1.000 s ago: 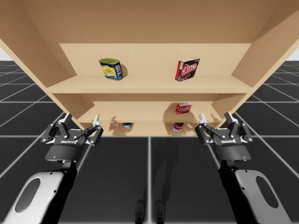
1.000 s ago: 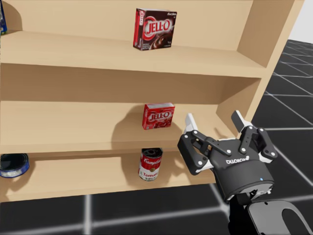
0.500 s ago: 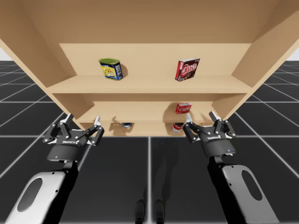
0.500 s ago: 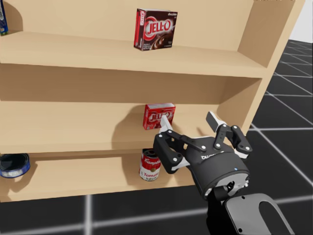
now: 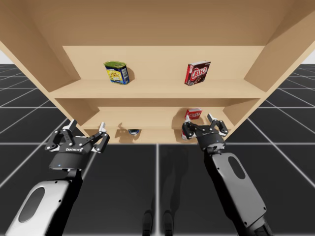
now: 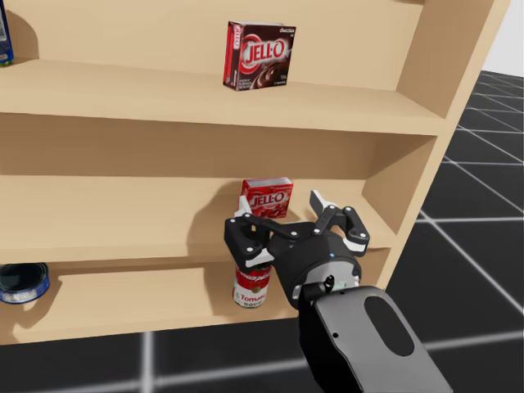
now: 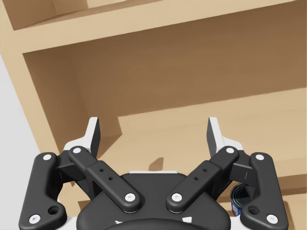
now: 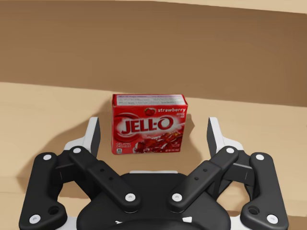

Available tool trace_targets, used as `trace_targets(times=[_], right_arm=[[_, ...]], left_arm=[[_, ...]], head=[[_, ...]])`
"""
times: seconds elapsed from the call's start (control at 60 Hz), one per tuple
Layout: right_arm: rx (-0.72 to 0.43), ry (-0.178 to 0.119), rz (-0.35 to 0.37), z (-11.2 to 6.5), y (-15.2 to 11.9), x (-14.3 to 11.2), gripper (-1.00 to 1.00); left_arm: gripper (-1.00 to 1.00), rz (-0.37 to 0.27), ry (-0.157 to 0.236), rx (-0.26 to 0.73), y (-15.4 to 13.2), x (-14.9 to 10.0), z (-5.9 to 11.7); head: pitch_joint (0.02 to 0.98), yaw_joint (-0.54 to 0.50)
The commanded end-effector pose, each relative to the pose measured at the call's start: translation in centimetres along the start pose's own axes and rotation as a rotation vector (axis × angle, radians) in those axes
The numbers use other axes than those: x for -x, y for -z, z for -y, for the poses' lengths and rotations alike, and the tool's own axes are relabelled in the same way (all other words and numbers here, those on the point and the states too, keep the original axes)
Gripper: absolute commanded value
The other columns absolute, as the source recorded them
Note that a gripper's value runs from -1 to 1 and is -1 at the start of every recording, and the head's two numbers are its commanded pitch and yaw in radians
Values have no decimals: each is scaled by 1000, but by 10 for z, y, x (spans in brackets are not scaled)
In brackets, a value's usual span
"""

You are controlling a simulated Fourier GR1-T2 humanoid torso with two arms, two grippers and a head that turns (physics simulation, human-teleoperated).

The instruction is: Find the gelatin box on the shelf and bring it to me.

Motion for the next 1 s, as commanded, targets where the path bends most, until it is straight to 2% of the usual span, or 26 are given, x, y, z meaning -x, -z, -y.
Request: trace_targets(times=[0.017,0.1,0.117,0.25,0.333,0.55,0.683,0.7,0.733,0.75,0.783,0.817,1.0], right_arm=[[8,-12,-29,-6,19,7,-1000],[15,-22,-40,-8,27,9,-1000],[21,-32,-44,-8,30,11,-1000],[48,-38,-64,-7,43,13,-1000],[81,-55,-72,-5,51,17,-1000],[84,-57,-104,-5,69,24,-1000],[71,-77,-102,-4,70,27,-1000],[67,-76,-101,-4,70,27,-946],[76,-83,-92,-4,67,27,-263],[76,-84,-89,-4,67,28,226],[75,-81,-90,-3,66,27,767],[77,-76,-88,-2,64,27,962],[93,-85,-77,5,52,23,999]], left_arm=[[-1000,0,-2,-4,0,-1,-1],[-1000,0,-6,-6,-1,-1,-2],[-1000,0,-8,-7,-1,-1,-2],[-1000,4,-12,-9,-1,-2,-3],[-1000,4,-14,-9,-1,-2,-4],[-1000,5,-14,-11,-1,-2,-5],[-1000,6,-13,-12,-1,-2,-5],[-1000,6,-13,-11,-2,-2,-5],[-1000,6,-12,-11,-1,-2,-5],[-1000,6,-12,-11,-1,-2,-5],[-1000,6,-12,-11,-1,-2,-5],[-1000,6,-11,-11,-1,-1,-5],[-1000,5,-9,-11,-1,-1,-5]], head=[[560,-279],[564,-280],[566,-281],[568,-281],[569,-280],[568,-277],[568,-275],[568,-275],[568,-273],[568,-272],[568,-272],[567,-271],[564,-272]])
